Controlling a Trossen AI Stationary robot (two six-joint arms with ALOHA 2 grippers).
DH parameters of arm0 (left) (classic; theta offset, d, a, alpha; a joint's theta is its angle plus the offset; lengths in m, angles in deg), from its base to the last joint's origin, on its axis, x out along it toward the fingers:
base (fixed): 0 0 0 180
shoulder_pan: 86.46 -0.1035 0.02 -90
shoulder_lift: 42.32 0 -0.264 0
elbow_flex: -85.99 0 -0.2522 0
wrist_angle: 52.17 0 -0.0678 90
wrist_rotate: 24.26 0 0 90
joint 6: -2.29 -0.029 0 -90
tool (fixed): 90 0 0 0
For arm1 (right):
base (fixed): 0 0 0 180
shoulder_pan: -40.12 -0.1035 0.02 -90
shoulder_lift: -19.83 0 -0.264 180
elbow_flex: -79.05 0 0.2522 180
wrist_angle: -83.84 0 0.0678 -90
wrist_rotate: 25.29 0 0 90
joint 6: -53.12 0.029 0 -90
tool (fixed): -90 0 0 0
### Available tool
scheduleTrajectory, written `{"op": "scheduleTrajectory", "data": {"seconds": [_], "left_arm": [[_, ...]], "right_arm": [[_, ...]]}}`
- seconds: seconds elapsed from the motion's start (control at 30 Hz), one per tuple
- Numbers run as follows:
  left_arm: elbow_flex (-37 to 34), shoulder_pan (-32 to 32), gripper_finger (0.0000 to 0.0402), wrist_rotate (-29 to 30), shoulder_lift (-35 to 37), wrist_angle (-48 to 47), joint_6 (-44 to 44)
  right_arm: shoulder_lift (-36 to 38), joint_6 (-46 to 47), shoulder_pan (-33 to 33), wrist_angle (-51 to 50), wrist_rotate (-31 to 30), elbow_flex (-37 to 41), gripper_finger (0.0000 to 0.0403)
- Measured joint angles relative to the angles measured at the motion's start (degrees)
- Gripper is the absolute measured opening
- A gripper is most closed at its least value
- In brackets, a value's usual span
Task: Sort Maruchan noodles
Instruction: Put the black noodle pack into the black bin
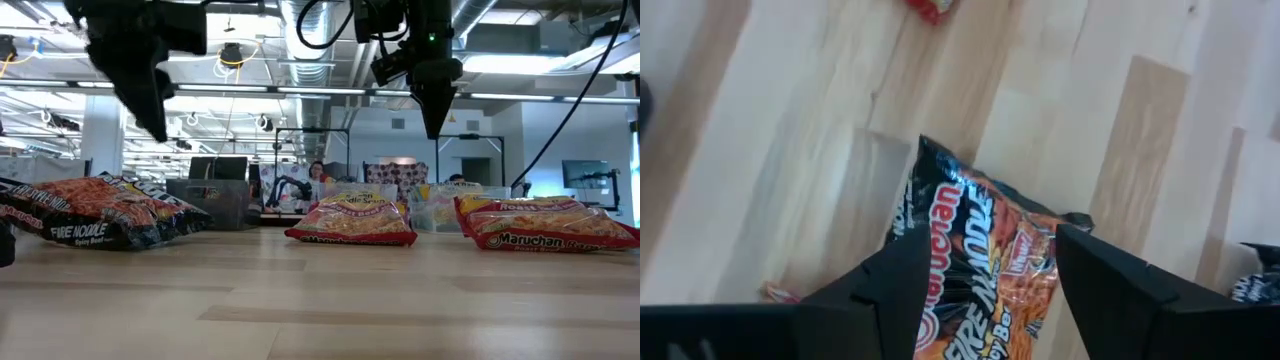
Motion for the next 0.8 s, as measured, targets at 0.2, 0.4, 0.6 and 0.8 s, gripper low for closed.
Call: {"op": "scheduleTrajectory", "data": {"seconds": [0.2,0.4,0.6,0.8], "left_arm": [[-4.16,0.84,0.0197,0.21,-0.02,1.85,2.64],[-5.89,0.82,0.0197,-0.24,-0.04,4.09,3.48],[-9.31,0.84,0.0196,-0.8,-0.02,9.12,3.49],[-11.61,0.84,0.0196,-0.39,-0.02,10.61,5.44]], "right_arm": [[0.0,0.0,0.0,0.04,0.0,0.0,0.0132],[0.0,0.0,0.0,0.04,0.0,0.0,0.0132],[0.0,0.02,0.0,0.06,0.02,0.0,0.0132],[0.0,0.02,0.0,0.12,0.01,0.0,0.0132]]}}
